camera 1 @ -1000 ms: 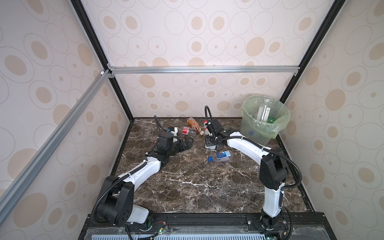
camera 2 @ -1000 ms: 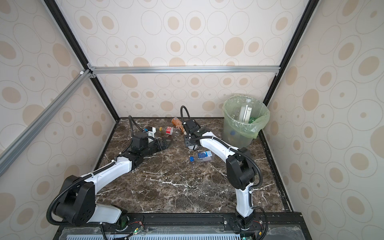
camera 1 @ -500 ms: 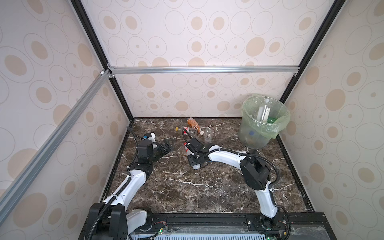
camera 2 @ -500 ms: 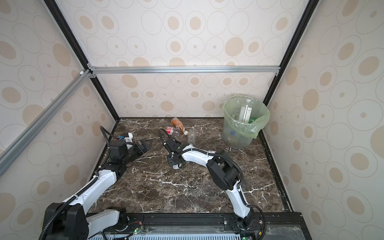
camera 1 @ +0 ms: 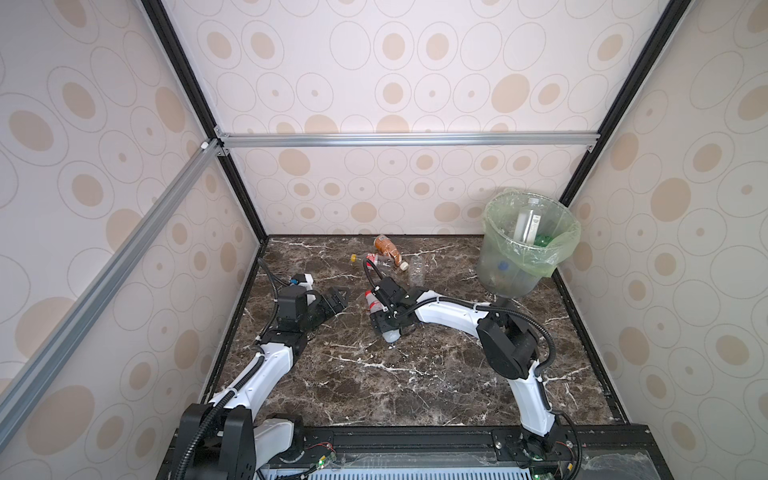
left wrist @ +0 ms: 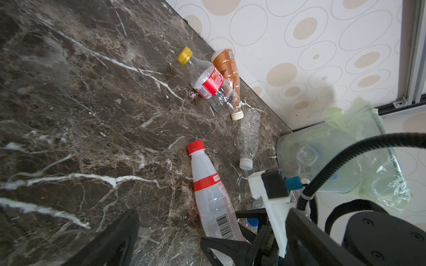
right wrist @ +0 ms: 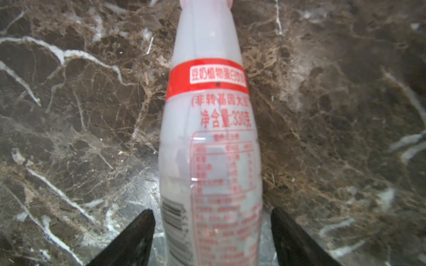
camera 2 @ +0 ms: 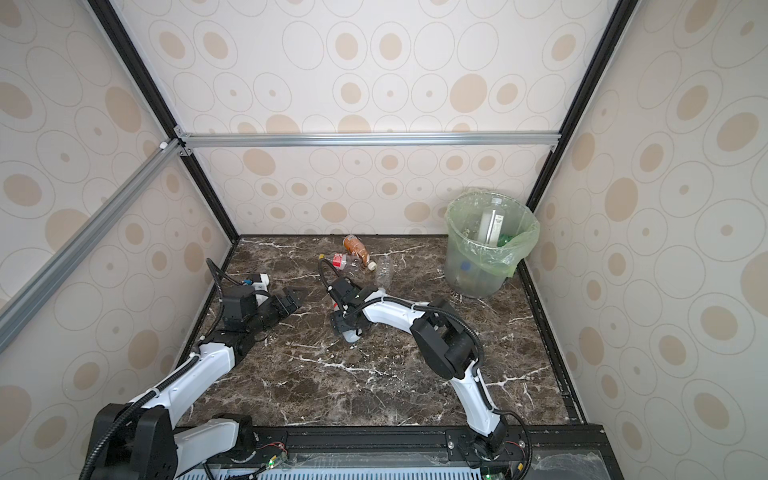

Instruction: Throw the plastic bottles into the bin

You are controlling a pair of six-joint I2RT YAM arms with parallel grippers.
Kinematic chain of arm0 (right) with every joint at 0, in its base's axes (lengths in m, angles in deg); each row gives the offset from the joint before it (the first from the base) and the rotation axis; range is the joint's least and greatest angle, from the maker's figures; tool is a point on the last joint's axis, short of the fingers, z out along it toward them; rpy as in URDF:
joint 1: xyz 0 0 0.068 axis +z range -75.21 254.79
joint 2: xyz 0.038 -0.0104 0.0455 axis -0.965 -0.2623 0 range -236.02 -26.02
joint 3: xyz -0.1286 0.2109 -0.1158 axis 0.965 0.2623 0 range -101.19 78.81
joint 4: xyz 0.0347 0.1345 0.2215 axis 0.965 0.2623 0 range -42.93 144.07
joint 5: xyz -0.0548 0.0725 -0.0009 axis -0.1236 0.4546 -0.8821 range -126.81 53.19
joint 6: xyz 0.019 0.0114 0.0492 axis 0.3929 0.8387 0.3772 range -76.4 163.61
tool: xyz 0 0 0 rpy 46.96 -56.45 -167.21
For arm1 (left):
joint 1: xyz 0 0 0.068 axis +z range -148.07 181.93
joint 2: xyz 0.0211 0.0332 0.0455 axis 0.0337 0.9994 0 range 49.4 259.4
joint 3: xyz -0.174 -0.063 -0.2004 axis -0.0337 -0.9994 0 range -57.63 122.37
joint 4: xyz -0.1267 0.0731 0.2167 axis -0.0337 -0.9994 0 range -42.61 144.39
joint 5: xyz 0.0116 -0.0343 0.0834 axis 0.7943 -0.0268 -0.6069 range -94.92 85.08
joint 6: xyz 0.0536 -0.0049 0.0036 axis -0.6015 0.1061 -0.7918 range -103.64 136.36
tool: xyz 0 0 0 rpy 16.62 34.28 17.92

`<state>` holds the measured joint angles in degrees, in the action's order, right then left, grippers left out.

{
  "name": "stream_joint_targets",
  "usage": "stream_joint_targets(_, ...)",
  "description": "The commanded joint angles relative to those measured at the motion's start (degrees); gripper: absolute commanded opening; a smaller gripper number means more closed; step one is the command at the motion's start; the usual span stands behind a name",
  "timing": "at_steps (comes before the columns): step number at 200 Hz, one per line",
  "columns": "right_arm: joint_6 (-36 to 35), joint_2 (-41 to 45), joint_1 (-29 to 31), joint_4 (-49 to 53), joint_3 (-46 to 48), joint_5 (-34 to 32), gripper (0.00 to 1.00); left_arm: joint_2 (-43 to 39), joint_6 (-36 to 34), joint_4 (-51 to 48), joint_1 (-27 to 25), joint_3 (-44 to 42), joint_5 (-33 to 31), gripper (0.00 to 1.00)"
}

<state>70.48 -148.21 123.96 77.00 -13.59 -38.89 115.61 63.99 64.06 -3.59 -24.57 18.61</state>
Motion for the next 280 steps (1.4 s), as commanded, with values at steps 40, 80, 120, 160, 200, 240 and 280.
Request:
stream_joint_targets(40, -3.7, 14.8, -3.8, 6.4, 2.6, -6.9, 1.00, 0.6, 0.9, -2.6, -1.1, 0.6, -2.1, 0.99)
stream_joint_targets(80, -5.1, 23.3, -8.9, 5.3, 7.8, -7.7, 1.00, 3.9, 3.6, 0.1, -7.8, 1.2, -4.6, 0.99)
stream_joint_targets(120, -3.7, 21.7, -9.8, 4.4, 9.9, 1.0, 0.99, 4.5, 7.6, 4.8, -8.3, -1.1, -3.4, 0.99)
stream_joint_targets(160, -1.1, 18.0, -6.6, 0.0, 12.2, 4.8, 0.99, 2.2, 8.8, 3.0, -4.7, -1.1, -0.9, 0.99)
stream_joint_targets(200, 0.7, 13.7, -2.1, -1.9, 11.6, 6.0, 1.00, 1.5, 9.2, 3.0, 0.1, -1.4, 3.1, 0.99)
stream_joint_targets(240, 2.8, 9.9, -0.3, -3.6, 10.3, 9.3, 0.99, 0.0, 7.9, 1.5, 3.1, -1.6, 4.9, 0.99)
stream_joint_targets(280, 3.9, 7.8, 1.7, -3.8, 7.0, 11.3, 1.00, -1.2, 6.2, -0.4, 5.4, -1.8, 5.1, 0.99)
